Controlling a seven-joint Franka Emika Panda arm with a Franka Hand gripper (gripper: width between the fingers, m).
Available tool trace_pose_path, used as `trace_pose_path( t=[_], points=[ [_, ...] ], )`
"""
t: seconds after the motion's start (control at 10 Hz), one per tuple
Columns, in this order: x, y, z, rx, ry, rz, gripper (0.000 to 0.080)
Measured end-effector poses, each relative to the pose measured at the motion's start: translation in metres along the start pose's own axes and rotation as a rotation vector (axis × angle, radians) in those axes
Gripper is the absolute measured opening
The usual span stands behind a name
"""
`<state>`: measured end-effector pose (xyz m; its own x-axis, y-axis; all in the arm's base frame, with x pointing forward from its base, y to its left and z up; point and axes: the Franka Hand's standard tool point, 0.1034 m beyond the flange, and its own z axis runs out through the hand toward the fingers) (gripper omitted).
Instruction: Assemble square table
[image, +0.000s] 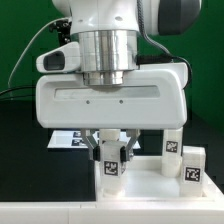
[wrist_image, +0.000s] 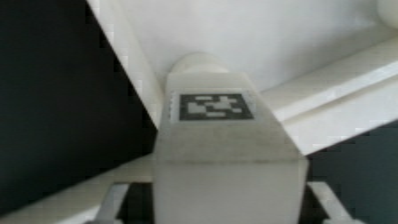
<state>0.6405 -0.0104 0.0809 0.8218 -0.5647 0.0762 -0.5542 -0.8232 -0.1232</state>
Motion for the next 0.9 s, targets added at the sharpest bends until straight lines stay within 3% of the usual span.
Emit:
trace_pose_path(
  t=[0.2,0.5,0.7,0.8,0.9],
  points=[
    [-0.0009,0.0023,0.0004,-0.010,-0.005,0.332,0.0284],
    [-0.0018,0.0062,0.0013,0.010,-0.046,0.801,0.0285],
    [-0.0030,0.0061,0.0016,0.009,-0.054,0.880,0.0285],
    [-0.0035,0.0059,0.0022,0.010,-0.054,0.840,0.0435],
    [-0.0046,0.0039,0.0020,0.011,-0.053,0.813,0.0435]
  ],
)
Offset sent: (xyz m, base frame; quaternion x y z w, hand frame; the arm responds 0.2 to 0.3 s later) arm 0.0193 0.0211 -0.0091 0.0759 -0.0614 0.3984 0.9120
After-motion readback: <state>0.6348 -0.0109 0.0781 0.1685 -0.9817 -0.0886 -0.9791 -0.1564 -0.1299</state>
